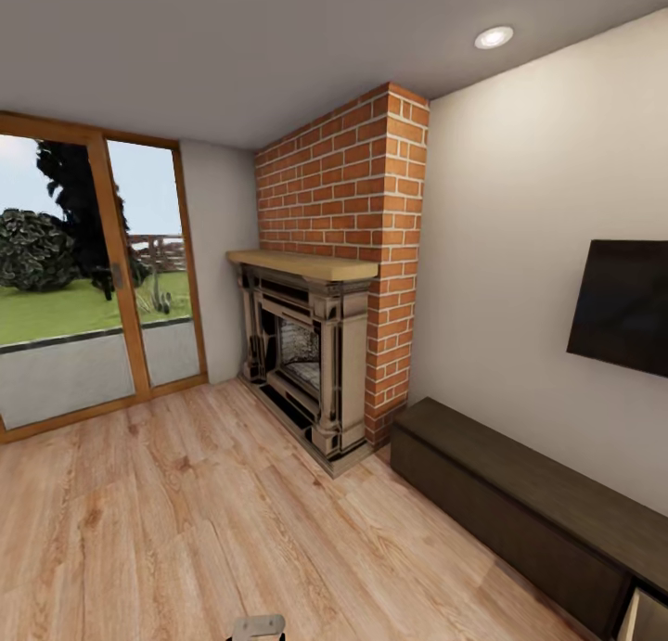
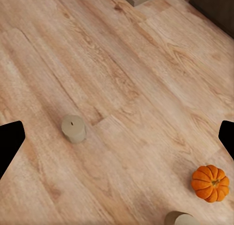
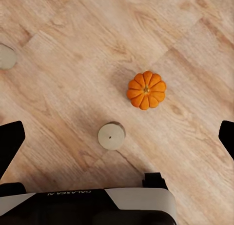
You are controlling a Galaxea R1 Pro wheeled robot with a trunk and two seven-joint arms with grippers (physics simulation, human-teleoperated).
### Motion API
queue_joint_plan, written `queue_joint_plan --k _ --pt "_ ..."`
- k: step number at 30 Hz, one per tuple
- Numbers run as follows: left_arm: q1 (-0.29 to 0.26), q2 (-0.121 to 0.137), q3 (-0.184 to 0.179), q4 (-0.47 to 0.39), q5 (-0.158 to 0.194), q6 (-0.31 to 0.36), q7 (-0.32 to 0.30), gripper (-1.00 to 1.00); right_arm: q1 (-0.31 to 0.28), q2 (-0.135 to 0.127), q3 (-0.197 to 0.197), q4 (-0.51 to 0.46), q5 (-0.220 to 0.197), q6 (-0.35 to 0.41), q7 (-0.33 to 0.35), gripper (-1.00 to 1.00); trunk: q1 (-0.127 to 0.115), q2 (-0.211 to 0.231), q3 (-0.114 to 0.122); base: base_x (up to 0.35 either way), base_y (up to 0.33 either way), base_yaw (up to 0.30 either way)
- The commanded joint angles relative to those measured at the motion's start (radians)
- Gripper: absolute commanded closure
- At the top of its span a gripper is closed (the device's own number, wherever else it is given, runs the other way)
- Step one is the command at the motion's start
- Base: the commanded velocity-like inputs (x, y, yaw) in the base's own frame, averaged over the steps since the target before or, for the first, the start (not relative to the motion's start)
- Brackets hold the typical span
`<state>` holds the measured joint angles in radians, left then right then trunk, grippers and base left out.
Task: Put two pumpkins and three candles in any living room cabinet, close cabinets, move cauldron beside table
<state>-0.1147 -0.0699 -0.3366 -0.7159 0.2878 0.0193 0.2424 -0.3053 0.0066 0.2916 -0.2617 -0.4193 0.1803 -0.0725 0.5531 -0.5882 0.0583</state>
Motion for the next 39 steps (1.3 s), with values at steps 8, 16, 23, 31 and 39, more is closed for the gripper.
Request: queue_joint_plan --k 8,16,23,31,39 --pt "0.001 0.001 -0.002 -0.051 0.008 0.012 -0.018 -1.00 0.000 0.001 0.010 -0.009 -0.009 0.001 -0.007 -1.00 0.031 -0.057 -0.025 0.000 0.000 0.000" --pt "0.074 0.026 -0.001 -0.290 0.009 0.051 -0.034 -1.00 -0.003 0.011 0.006 -0.032 -0.010 0.012 -0.020 -1.00 0.062 -0.113 -0.051 0.000 0.000 0.000" --pt "0.195 0.081 -0.001 -0.490 0.010 0.068 -0.035 -1.00 -0.011 0.017 0.003 -0.017 -0.013 0.042 -0.102 -1.00 0.089 -0.162 -0.072 0.000 0.000 0.000" --pt "0.228 0.090 -0.001 -0.528 0.010 0.066 -0.035 -1.00 -0.012 0.018 0.007 -0.012 -0.015 0.041 -0.116 -1.00 0.119 -0.218 -0.098 0.000 0.000 0.000" --pt "0.232 0.091 -0.001 -0.533 0.010 0.067 -0.035 -1.00 -0.012 0.022 0.010 -0.011 -0.012 0.036 -0.114 -1.00 0.150 -0.274 -0.123 0.000 0.000 0.000"
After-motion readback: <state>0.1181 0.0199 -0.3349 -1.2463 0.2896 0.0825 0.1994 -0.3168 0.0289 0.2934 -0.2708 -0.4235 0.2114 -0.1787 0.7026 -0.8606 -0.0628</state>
